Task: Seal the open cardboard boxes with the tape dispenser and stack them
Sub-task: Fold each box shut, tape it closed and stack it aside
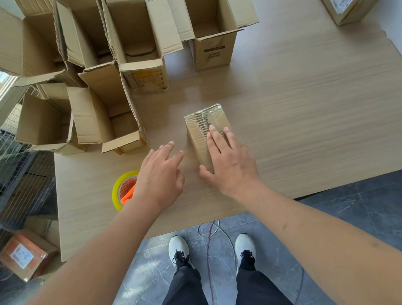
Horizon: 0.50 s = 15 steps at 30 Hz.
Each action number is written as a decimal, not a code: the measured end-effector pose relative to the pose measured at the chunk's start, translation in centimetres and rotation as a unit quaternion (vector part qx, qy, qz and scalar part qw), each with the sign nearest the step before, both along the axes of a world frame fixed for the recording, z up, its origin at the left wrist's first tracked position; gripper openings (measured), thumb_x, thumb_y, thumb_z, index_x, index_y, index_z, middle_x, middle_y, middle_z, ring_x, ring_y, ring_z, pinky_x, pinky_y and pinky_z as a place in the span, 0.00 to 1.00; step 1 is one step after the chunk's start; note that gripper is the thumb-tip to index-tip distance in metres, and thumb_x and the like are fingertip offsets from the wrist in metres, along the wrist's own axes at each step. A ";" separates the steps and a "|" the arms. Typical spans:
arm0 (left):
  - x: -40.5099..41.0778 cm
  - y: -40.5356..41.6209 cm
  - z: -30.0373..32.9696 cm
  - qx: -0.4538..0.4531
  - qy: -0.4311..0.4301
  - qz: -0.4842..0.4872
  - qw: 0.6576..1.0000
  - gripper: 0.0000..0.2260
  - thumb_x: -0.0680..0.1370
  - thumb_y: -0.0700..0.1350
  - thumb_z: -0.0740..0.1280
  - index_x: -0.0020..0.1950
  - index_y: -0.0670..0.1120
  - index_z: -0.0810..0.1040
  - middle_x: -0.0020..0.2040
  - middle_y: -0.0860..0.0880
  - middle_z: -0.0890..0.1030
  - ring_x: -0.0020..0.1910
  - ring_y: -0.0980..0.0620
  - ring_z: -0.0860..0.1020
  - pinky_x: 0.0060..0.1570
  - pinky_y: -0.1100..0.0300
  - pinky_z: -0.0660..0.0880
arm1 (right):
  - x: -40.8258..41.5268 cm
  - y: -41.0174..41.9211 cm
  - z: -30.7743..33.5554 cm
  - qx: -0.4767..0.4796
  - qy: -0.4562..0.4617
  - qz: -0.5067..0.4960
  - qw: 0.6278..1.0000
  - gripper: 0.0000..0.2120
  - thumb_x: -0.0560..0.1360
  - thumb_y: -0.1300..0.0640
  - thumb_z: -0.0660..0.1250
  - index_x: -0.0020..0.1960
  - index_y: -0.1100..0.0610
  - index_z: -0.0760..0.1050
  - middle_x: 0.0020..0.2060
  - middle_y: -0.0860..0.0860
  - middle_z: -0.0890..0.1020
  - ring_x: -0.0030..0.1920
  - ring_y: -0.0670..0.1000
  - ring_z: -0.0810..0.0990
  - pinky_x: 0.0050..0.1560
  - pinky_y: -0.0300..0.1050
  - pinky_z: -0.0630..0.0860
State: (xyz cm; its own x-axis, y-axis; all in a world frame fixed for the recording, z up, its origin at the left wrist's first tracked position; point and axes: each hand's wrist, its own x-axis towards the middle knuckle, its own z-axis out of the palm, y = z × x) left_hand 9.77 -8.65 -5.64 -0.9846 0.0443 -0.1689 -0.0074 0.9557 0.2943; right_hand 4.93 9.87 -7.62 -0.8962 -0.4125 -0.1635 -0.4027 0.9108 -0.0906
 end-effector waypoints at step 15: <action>-0.7 -0.9 2.1 -0.010 -0.009 0.006 1.000 0.26 0.79 0.44 0.67 0.78 0.46 0.71 0.79 0.42 0.66 0.77 0.41 0.66 0.78 0.47 0.57 | -0.8 -1.8 1.2 -0.018 -0.085 -0.118 0.989 0.50 0.70 0.38 0.74 0.79 0.32 0.42 0.82 0.53 0.38 0.63 0.65 0.70 0.63 0.56 0.71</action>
